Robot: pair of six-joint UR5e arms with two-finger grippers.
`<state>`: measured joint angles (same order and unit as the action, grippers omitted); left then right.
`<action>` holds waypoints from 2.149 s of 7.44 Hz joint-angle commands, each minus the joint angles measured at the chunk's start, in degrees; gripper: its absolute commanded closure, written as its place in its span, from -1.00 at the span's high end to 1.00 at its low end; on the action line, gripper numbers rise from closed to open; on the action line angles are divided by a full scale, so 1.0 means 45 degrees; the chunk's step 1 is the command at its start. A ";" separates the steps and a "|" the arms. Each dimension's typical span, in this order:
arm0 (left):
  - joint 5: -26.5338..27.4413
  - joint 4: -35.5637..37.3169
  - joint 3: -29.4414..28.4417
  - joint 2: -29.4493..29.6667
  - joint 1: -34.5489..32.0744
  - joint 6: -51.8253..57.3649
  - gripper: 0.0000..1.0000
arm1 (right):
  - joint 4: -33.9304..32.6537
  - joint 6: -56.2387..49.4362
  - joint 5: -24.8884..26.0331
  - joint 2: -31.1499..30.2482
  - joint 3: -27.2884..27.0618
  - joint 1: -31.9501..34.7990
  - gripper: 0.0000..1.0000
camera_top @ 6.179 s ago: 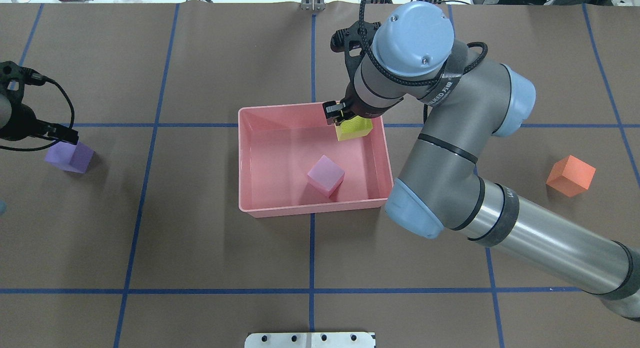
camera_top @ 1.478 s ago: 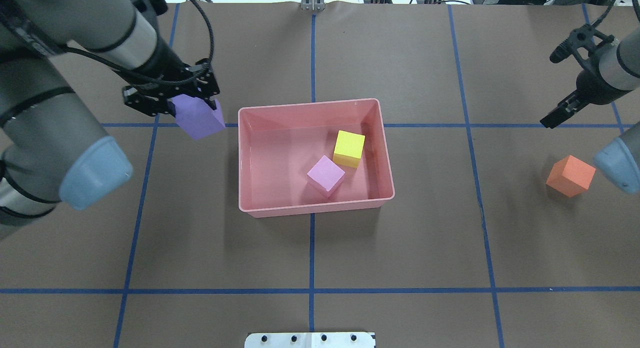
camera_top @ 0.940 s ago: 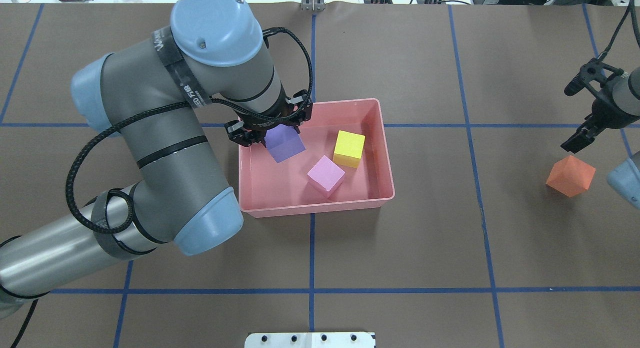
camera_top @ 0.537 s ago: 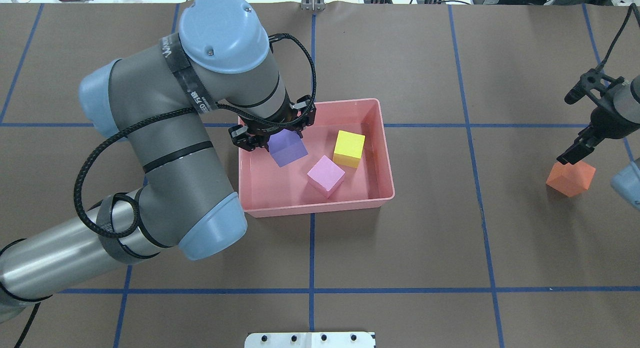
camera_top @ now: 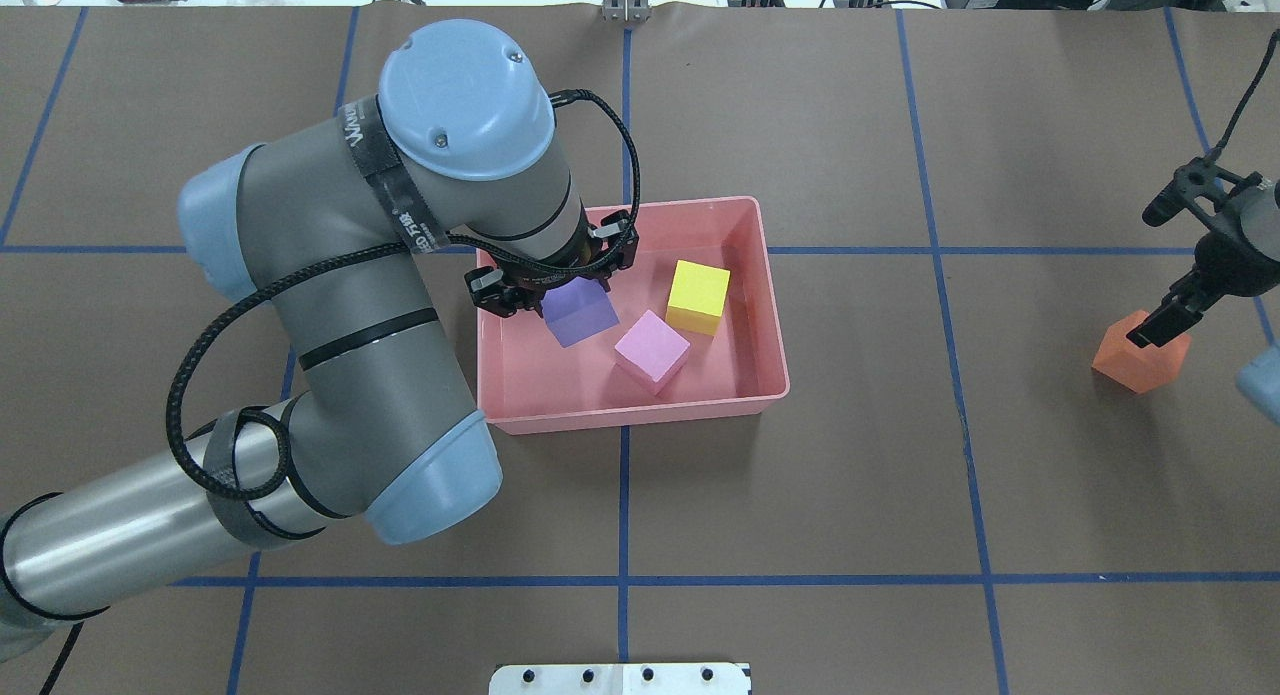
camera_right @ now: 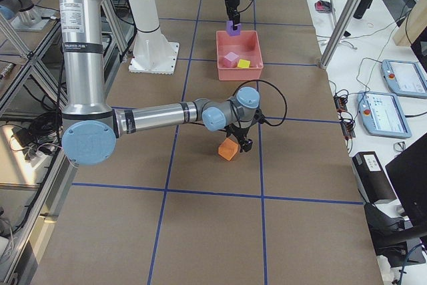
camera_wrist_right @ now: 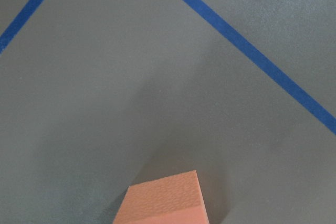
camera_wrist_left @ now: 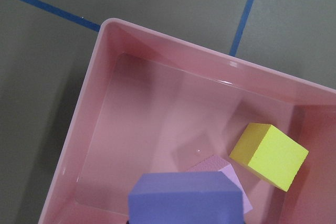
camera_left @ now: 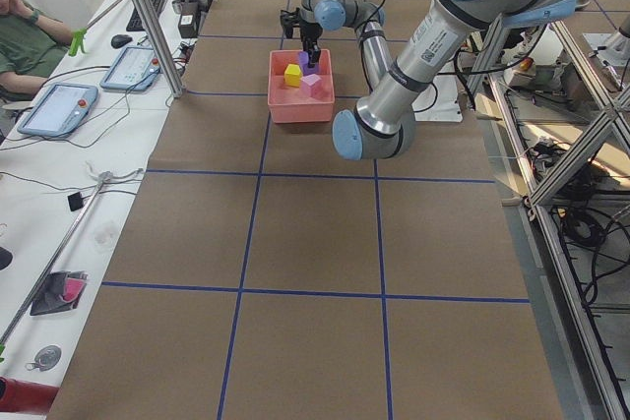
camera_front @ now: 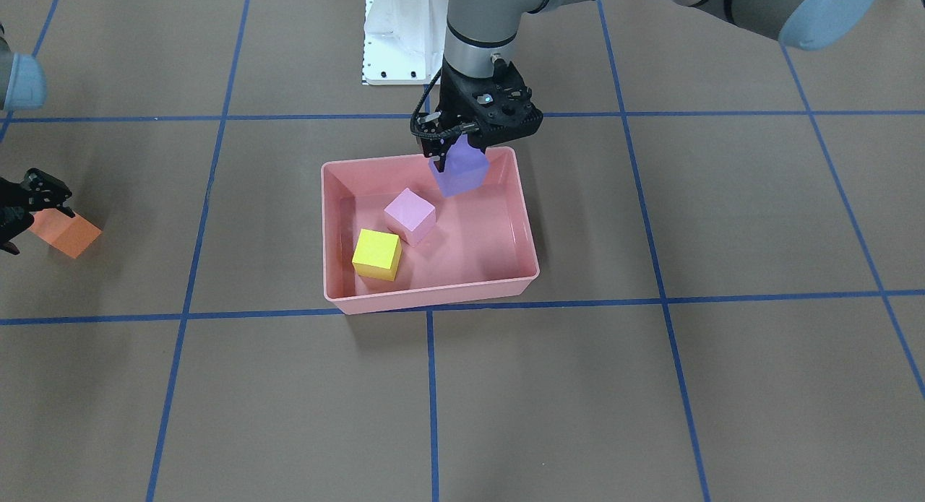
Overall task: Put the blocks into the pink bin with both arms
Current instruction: 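Lower the purple cube into the bin while the right gripper grasps the orange cube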
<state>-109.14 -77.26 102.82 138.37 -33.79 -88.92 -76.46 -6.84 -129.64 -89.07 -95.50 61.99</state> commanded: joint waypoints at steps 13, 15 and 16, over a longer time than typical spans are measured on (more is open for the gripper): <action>0.0522 -0.0020 0.0215 -0.0123 0.0341 0.0130 1.00 | -0.1355 0.0564 -0.0386 0.0163 -0.0938 -0.0205 -1.00; 0.0444 0.0407 0.1285 -0.0878 -0.0049 0.1486 1.00 | -0.5698 0.0641 -0.0800 0.2533 -0.2655 0.0248 -1.00; 0.0424 0.0565 0.2219 -0.2045 -0.0534 0.3199 1.00 | -0.7888 0.1087 -0.0820 0.4346 -0.2934 0.0268 -1.00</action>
<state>-107.08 -75.82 108.35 134.18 -34.14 -82.18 -99.05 -3.65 -132.81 -78.79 -105.78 62.72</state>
